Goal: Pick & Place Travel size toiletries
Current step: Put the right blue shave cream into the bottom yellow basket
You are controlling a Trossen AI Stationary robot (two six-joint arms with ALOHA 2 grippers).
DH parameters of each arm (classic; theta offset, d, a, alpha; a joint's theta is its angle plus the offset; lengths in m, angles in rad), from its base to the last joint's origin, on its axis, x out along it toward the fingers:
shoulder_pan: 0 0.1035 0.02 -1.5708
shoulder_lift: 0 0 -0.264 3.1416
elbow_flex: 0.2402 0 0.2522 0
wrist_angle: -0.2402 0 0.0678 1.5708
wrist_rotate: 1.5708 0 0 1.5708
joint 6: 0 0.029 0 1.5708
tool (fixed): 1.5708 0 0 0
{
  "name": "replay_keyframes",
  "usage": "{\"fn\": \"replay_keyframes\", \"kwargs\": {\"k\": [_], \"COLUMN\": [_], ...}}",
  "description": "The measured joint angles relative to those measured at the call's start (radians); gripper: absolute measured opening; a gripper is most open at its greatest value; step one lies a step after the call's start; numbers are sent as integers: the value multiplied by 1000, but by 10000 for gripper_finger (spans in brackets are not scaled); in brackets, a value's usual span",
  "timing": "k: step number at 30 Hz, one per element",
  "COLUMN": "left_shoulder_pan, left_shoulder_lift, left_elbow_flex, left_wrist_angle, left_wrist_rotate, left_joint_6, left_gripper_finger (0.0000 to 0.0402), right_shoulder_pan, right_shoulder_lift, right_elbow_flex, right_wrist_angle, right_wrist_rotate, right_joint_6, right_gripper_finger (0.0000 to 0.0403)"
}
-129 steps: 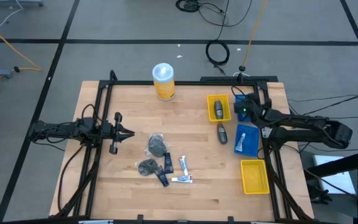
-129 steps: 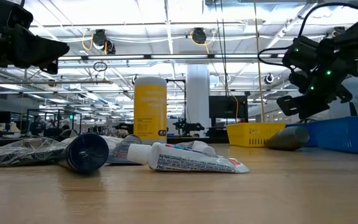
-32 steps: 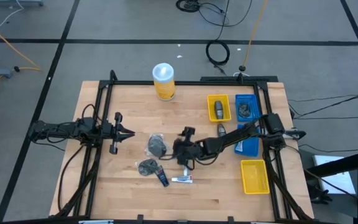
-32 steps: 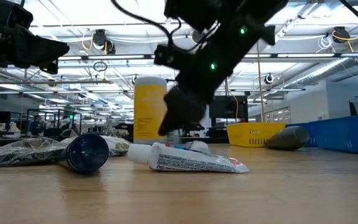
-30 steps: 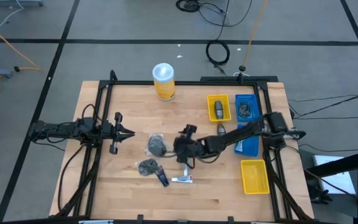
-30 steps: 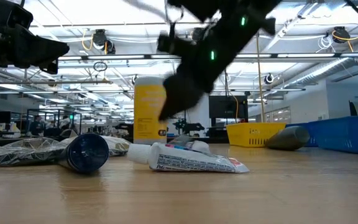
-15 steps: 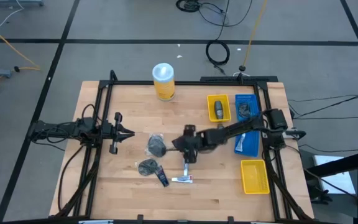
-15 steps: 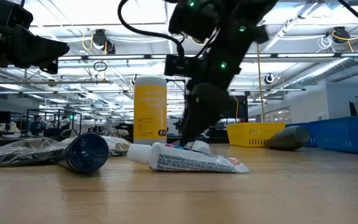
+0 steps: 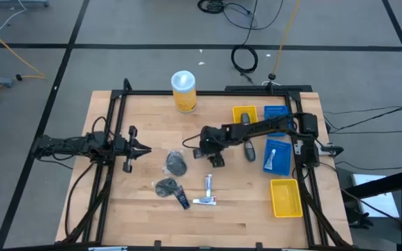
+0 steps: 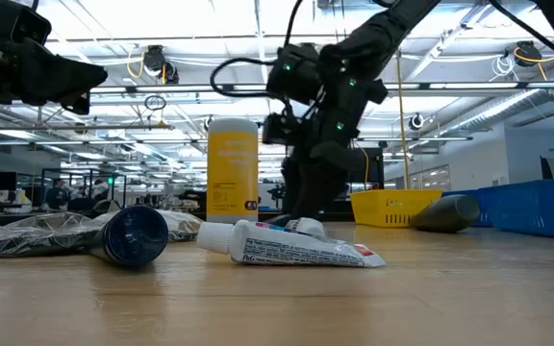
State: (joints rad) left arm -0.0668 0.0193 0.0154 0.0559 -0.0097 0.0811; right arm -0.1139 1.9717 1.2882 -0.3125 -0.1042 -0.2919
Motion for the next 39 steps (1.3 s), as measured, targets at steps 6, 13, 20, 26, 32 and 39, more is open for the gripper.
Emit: {"fn": "replay_keyframes", "kwargs": {"k": [6,13,20,26,32,39], "left_shoulder_pan": [0,0,0,0,0,0], "left_shoulder_lift": [0,0,0,0,0,0], "left_elbow_flex": [0,0,0,0,0,0], "left_wrist_angle": [0,0,0,0,0,0], "left_wrist_rotate": [0,0,0,0,0,0], "left_joint_6": [0,0,0,0,0,0], "left_gripper_finger": [33,33,33,33,33,33], "right_shoulder_pan": [20,105,263,420,621,852], "right_shoulder_lift": [-4,-52,-263,-461,-609,-649], "right_elbow_flex": [-47,-58,-56,-57,-57,-74], "right_wrist_angle": [28,-9,-231,-626,-867,-1006], "right_wrist_rotate": [27,162,203,62,-109,-158], "right_joint_6": [123,265,670,1204,1783,2311], "right_gripper_finger": [200,119,129,127,128,132]}}
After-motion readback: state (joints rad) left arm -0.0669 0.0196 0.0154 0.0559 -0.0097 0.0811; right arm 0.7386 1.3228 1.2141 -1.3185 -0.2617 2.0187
